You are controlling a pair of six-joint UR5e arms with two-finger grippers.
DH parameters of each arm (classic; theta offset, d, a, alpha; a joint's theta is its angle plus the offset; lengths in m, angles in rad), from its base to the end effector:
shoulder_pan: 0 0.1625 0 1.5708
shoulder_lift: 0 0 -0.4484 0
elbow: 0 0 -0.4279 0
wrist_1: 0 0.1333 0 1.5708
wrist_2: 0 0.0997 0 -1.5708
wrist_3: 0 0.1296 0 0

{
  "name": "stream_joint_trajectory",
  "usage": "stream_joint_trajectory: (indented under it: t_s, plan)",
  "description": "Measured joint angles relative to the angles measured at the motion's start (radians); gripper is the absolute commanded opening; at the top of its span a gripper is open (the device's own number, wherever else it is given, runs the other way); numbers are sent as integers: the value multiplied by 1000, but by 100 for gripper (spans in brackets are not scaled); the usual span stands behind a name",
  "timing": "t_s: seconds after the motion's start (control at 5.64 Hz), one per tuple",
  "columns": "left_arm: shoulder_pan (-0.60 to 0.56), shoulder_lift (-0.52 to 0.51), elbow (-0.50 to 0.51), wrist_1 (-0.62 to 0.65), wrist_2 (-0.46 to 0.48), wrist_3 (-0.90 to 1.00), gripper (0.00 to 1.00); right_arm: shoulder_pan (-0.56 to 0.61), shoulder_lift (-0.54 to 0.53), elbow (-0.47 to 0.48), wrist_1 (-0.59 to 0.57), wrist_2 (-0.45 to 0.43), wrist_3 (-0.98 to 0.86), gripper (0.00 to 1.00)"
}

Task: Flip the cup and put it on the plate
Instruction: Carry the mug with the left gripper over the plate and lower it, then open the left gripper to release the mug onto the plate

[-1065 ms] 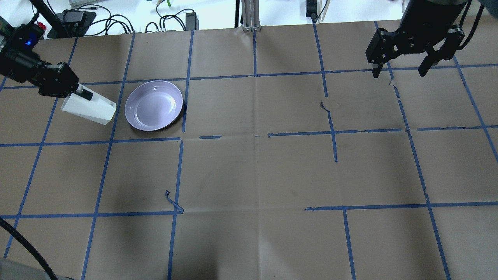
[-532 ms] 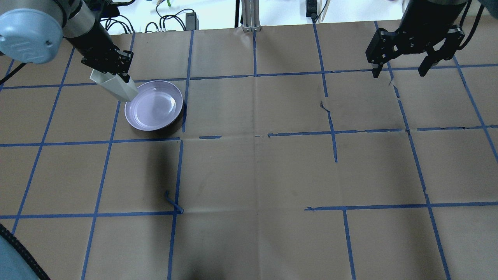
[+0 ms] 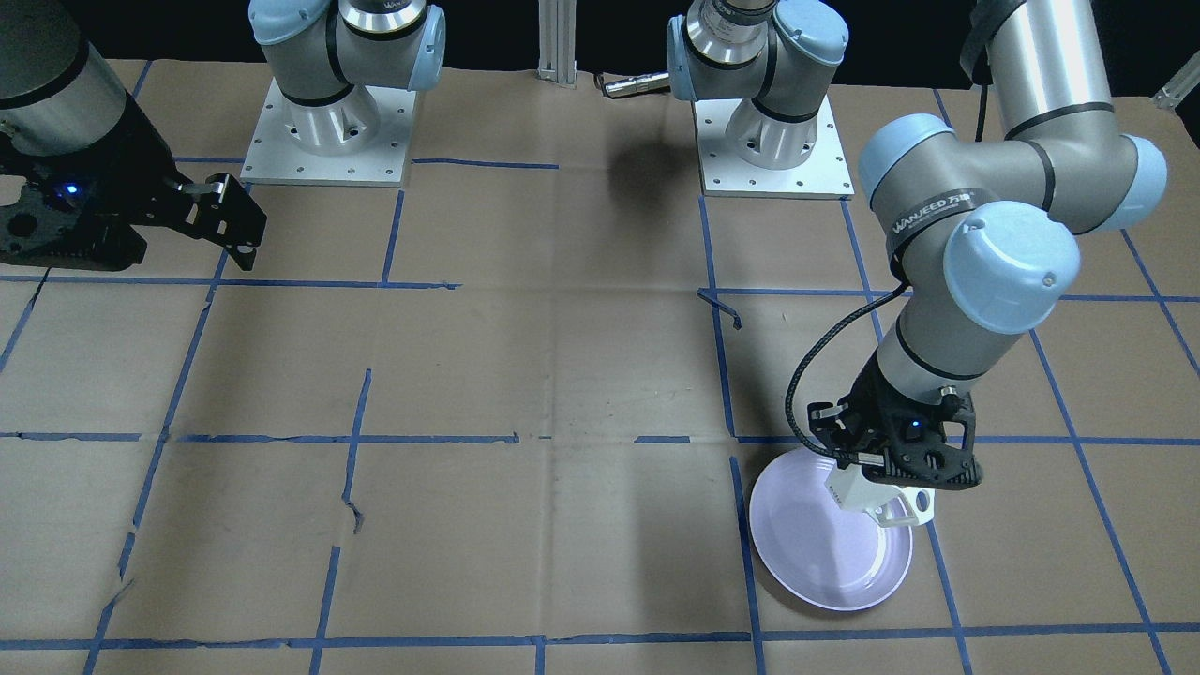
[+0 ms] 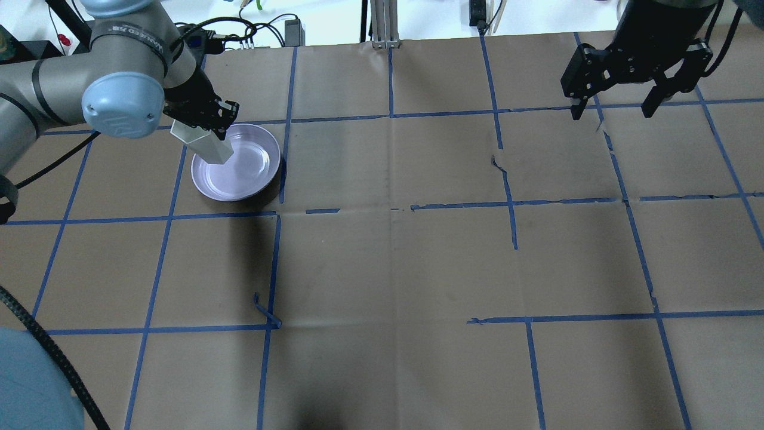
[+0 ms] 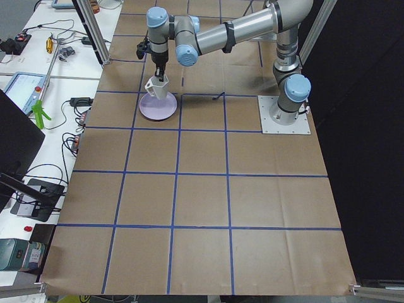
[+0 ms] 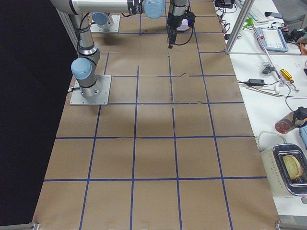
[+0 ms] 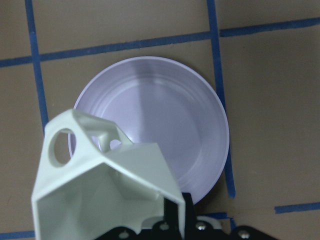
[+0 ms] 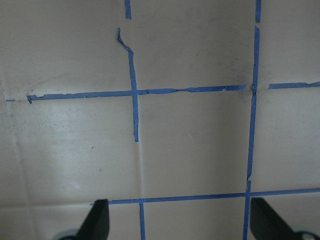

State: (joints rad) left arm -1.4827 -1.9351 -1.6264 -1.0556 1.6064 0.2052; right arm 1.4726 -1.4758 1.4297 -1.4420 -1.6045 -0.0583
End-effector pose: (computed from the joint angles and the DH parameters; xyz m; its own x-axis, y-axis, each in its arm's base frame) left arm -0.0699 -0.6708 0.2876 -0.9922 0.1127 -0.0541 0.1170 0.9894 -0.0859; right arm 0.0735 -0.5686 0.4913 -0.9989 0.0373 0.0287 0.0396 0.9956 0.0844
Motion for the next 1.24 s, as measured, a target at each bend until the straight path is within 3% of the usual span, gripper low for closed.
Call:
stream_joint_trajectory:
  t_s: [0.35, 0.53, 0.71, 0.89, 1.06, 1.24]
  plan:
    - [-28, -66, -43, 103, 42, -10, 0, 0, 0, 0, 0, 0, 0, 100]
    - [-31, -75, -52, 110, 44, -8, 11, 0, 0, 0, 0, 0, 0, 100]
    - [-31, -76, -59, 109, 44, -4, 42, 0, 0, 0, 0, 0, 0, 100]
    - [-30, -76, -61, 107, 44, -2, 60, 0, 0, 0, 0, 0, 0, 100]
    - [-28, -76, -62, 105, 44, -1, 94, 0, 0, 0, 0, 0, 0, 100]
    - [-27, -73, -58, 104, 45, -3, 99, 0, 0, 0, 0, 0, 0, 100]
